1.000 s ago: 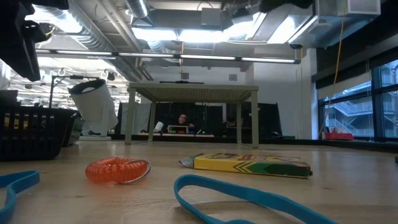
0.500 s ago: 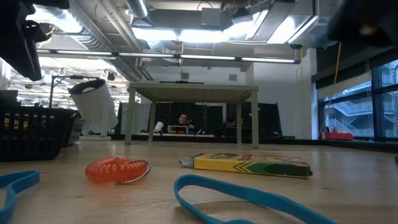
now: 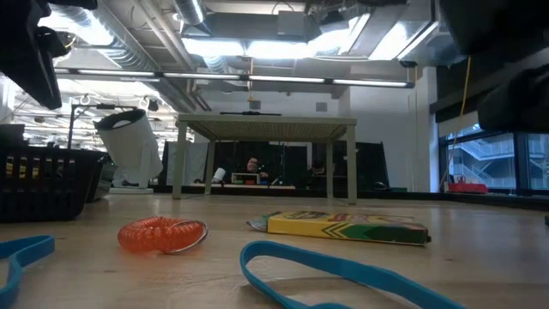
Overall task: Pick & Place Office Desk Supplies
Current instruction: Put the blue rubber band into the middle black bin
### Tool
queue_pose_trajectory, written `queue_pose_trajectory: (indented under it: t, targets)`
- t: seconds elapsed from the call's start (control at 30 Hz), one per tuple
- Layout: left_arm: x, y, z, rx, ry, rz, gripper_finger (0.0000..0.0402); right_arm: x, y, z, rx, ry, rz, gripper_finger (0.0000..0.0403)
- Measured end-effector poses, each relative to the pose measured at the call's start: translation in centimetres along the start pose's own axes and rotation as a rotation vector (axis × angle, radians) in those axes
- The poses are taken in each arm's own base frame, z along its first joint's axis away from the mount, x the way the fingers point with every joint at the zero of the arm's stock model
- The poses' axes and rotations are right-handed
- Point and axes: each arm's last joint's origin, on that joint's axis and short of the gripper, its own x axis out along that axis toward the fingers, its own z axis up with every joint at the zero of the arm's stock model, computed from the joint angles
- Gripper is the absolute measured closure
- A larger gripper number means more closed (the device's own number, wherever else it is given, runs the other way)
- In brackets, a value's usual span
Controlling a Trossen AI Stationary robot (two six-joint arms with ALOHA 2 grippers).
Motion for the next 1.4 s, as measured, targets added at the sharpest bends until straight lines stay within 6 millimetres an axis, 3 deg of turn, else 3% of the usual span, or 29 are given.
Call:
queue_pose_trajectory:
  t: [0.37, 0.53, 0.77, 0.97, 1.1, 1.2, 1.4]
  targets:
    - [0.0, 0.0, 0.1, -0.002, -0.035, 0.012, 0.0285, 1.2, -0.3, -0.1, -0.027, 0.044, -0.043, 0.0211]
    - [0.0, 0.0, 0.1, -0.002, -0.041, 0.014, 0.0286, 1.3, -0.3, -0.3, -0.061, 0.047, -0.056, 0.0266]
    - [0.0, 0.0, 0.1, -0.002, -0.041, 0.014, 0.0286, 1.4, -0.5, -0.3, -0.083, 0.023, -0.094, 0.0390]
    - [0.0, 0.0, 0.1, -0.002, -0.041, 0.014, 0.0283, 1.2, -0.6, -0.2, -0.088, 0.005, -0.110, 0.0387]
    - [0.0, 0.0, 0.2, -0.003, -0.057, 0.018, 0.0286, 0.1, -1.4, -0.2, -0.093, 0.003, -0.156, 0.0398]
    - [0.0, 0.0, 0.3, 0.004, -0.099, 0.026, 0.0287, -1.9, -1.8, 0.3, -0.083, -0.081, -0.178, 0.0395]
    - [-0.7, -1.6, 1.7, 0.195, -0.255, -0.050, 0.0288, -5.4, -2.9, 1.5, -0.071, -0.275, -0.239, 0.0398]
